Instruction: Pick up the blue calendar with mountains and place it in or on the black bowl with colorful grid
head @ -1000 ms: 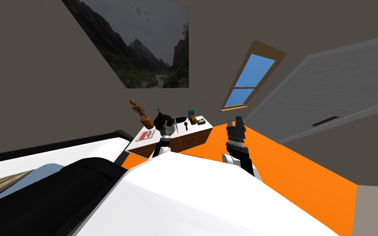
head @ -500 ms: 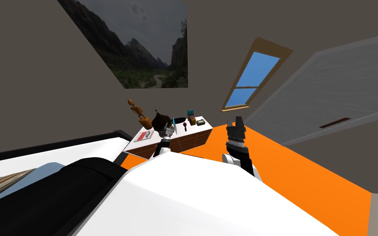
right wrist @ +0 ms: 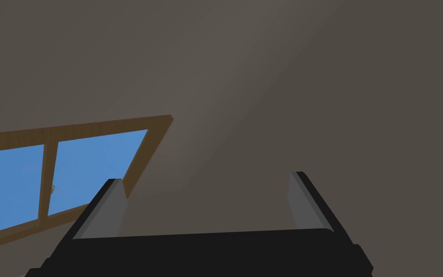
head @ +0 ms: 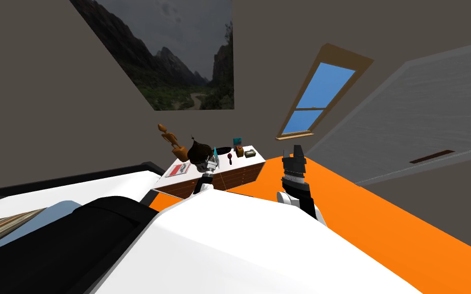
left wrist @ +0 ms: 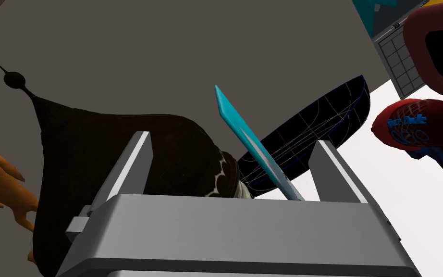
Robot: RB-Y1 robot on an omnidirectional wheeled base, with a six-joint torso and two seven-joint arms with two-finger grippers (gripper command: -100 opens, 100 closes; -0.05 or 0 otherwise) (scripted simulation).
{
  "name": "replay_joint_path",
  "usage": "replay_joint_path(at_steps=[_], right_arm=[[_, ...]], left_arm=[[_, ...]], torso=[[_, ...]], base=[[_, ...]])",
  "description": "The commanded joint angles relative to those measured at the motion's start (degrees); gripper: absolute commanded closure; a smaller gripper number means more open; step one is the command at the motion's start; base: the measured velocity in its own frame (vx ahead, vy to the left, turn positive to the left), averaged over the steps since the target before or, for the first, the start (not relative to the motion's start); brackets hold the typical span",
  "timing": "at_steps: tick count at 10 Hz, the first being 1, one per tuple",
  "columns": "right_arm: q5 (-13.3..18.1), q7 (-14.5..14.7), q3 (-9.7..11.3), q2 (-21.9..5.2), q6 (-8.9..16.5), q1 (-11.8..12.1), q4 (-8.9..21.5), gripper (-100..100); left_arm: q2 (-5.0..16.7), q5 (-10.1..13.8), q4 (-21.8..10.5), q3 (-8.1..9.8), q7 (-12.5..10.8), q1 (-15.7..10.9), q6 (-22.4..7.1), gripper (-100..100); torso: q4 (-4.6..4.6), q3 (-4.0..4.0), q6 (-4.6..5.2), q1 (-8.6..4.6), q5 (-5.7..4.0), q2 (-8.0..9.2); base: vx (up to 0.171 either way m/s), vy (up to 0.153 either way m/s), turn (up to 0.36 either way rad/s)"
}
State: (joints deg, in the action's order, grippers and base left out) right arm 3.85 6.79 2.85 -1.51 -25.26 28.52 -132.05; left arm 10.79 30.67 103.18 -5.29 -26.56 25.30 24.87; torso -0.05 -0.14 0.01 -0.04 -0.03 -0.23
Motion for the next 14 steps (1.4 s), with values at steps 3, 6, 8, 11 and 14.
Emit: replay_joint_path(at_steps=[3,6,8,11,14], right_arm=[[0.0,0.0,0.0,0.0,0.0,0.0,0.0,0],[0.0,0.0,0.0,0.0,0.0,0.0,0.0,0],[0.0,0.0,0.0,0.0,0.0,0.0,0.0,0],[0.0,0.0,0.0,0.0,0.0,0.0,0.0,0],[0.0,0.0,0.0,0.0,0.0,-0.01,0.0,0]], left_arm=[[-0.77,4.8,-4.2,0.54,-4.46,-1.37,-0.25,-100],[-2.21,8.91,-7.94,1.18,-8.04,-3.13,-0.24,-100],[-3.69,11.59,-10.3,1.68,-10.33,-4.33,-0.15,-100],[-6.92,15.15,-13.32,2.42,-13.33,-5.96,0.04,-100],[-11.34,17.58,-15.36,2.97,-15.36,-7.11,0.2,-100]], torso=[[0.01,0.02,-0.01,0.01,0.0,0.03],[0.01,0.01,0.0,0.07,0.01,0.02],[0.01,0.02,0.0,0.1,0.02,0.04],[0.02,0.05,0.0,0.1,0.02,0.09],[0.03,0.07,0.0,0.1,0.02,0.12]], base=[[0.044,-0.016,0.032],[0.042,-0.002,0.027],[0.036,0.004,0.027],[0.027,0.006,0.017],[0.019,0.009,0.012]])
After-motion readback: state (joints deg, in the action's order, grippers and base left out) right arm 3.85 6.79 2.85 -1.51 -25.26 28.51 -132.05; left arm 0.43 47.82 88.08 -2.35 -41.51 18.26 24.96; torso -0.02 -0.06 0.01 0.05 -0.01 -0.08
